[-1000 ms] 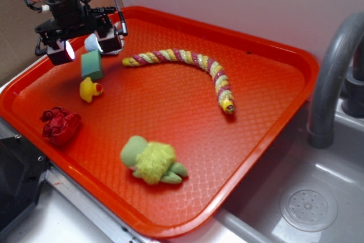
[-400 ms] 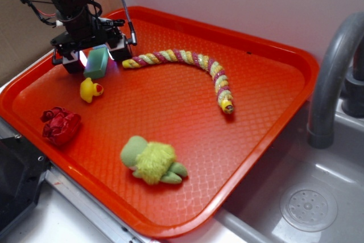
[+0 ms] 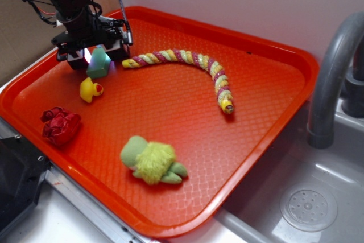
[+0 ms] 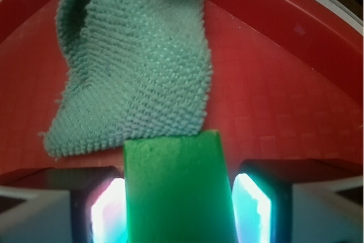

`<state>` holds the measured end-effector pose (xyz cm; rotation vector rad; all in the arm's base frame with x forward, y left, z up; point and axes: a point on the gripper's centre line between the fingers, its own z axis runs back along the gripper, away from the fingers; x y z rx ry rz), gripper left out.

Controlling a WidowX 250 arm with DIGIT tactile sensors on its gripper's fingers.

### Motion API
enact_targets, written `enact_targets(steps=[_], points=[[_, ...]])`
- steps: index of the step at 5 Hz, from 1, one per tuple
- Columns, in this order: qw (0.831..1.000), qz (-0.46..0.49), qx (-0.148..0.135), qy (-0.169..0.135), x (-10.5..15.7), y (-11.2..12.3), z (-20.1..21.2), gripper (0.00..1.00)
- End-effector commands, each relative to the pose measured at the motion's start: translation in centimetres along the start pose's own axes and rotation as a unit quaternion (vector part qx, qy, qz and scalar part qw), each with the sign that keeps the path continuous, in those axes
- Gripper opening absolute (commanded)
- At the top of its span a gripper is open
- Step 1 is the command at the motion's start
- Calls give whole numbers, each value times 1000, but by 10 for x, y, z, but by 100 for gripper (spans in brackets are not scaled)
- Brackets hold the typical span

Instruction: Grab the green block.

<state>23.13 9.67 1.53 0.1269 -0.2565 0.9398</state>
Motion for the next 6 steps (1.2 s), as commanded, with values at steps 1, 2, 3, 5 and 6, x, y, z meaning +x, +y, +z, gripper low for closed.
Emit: enact_targets(steps=[1,2,3,5,6], points=[[993,-106,-1,52,19,8,71,0],[975,-204,-45,81,16,-8,123,0],[951,-287,-97,60,3,-23,179,0],[909,-363,-197,56,-6,-29,225,0],[897,-405,-171,43,4,-37,209,0]])
